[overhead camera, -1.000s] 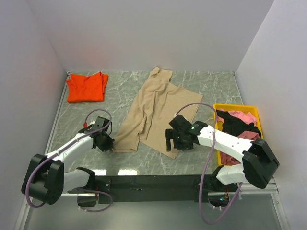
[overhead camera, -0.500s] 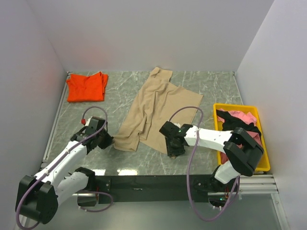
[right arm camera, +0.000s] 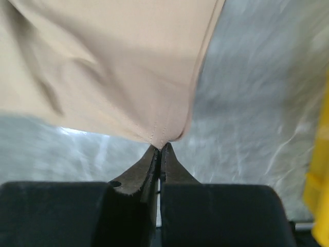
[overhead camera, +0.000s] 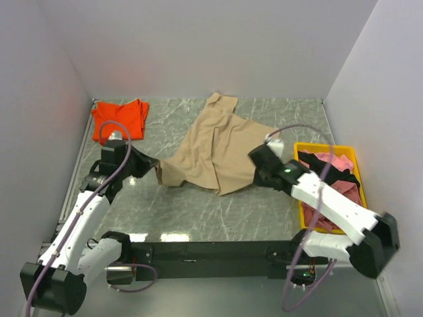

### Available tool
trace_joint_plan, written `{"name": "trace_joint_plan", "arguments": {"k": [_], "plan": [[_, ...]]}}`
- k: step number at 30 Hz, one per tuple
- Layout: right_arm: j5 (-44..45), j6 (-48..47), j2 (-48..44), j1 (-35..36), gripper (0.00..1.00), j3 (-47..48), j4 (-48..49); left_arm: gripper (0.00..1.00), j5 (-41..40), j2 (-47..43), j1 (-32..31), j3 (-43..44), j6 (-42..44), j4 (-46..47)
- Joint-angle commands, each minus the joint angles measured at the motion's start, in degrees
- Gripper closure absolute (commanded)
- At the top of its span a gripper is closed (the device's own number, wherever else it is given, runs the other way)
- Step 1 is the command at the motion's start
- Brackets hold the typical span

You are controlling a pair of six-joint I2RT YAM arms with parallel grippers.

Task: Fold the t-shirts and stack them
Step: Flatten the tshirt out

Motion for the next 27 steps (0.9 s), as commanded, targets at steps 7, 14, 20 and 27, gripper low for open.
{"name": "trace_joint_plan", "arguments": {"k": [7, 14, 20, 27], "plan": [[12.59, -14.17, -17.04, -4.82, 1.0, 19.05, 5.13, 1.0, -1.25, -1.1, 4.87, 20.06, 3.43, 4.07], [13.22, -23.14, -17.48, -4.74, 1.0, 38.12, 6.09, 0.99, -9.07, -7.16, 4.87, 33.6, 5.8, 4.68], [4.09, -30.7, -16.87, -4.82, 1.0, 53.42, 6.19, 0.99, -12.96, -6.99, 4.87, 49.24, 11.77, 4.85], [2.74, -35.01, -13.88, -4.82, 1.0, 63.28, 6.01, 0.99, -13.13, 0.91, 4.87, 65.76, 16.61, 3.01]]}}
